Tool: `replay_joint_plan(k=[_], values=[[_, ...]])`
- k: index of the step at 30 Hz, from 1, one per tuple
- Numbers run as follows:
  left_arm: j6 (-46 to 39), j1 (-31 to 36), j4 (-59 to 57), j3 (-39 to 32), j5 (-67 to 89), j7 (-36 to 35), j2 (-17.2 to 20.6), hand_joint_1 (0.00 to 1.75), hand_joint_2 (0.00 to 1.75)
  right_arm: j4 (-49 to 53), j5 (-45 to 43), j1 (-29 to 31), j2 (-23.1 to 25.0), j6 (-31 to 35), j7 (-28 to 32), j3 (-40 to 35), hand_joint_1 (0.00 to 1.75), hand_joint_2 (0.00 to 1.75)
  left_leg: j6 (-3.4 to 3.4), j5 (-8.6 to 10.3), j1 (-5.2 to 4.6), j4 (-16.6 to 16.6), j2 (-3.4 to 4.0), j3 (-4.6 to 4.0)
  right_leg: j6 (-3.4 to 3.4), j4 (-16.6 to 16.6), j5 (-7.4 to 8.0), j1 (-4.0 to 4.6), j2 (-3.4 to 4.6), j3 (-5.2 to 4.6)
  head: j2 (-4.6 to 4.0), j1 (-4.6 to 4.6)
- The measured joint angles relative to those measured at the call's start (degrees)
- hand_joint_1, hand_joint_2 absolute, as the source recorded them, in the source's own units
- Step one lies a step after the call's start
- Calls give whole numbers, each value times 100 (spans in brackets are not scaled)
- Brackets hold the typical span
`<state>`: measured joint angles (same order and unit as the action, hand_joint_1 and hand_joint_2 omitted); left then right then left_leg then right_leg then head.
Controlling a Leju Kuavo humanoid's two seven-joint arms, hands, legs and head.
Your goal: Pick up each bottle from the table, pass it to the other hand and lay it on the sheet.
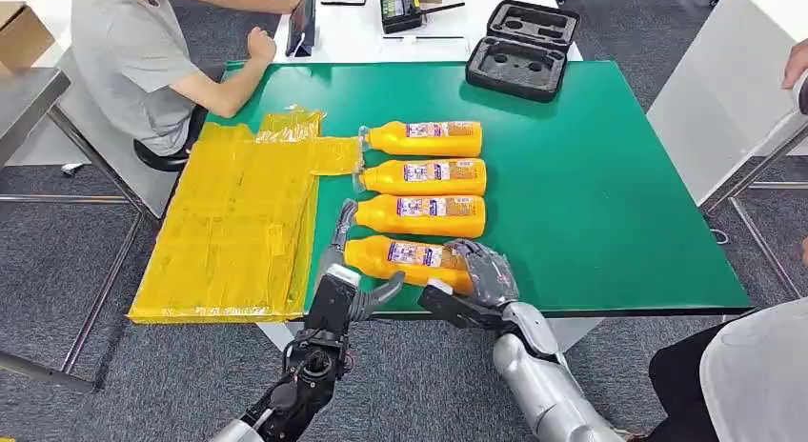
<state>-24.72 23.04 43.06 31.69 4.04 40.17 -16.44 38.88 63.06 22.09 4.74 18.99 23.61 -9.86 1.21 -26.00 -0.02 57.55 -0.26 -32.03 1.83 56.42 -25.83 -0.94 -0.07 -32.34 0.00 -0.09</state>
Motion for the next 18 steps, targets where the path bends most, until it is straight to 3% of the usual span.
replay_joint_plan(k=[10,18], values=[[-7,-2,0,4,-39,0,0,0,175,0,-72,-4,-11,-46,105,43,175,175,0,0,0,0,0,1,0,-1,0,-1,0,1,0,0],[-552,-148,398,-57,-234,0,-2,0,175,13,-1380,-131,15,-147,1298,432,175,175,0,0,0,0,-2,-6,0,0,0,-1,-1,-2,0,2]])
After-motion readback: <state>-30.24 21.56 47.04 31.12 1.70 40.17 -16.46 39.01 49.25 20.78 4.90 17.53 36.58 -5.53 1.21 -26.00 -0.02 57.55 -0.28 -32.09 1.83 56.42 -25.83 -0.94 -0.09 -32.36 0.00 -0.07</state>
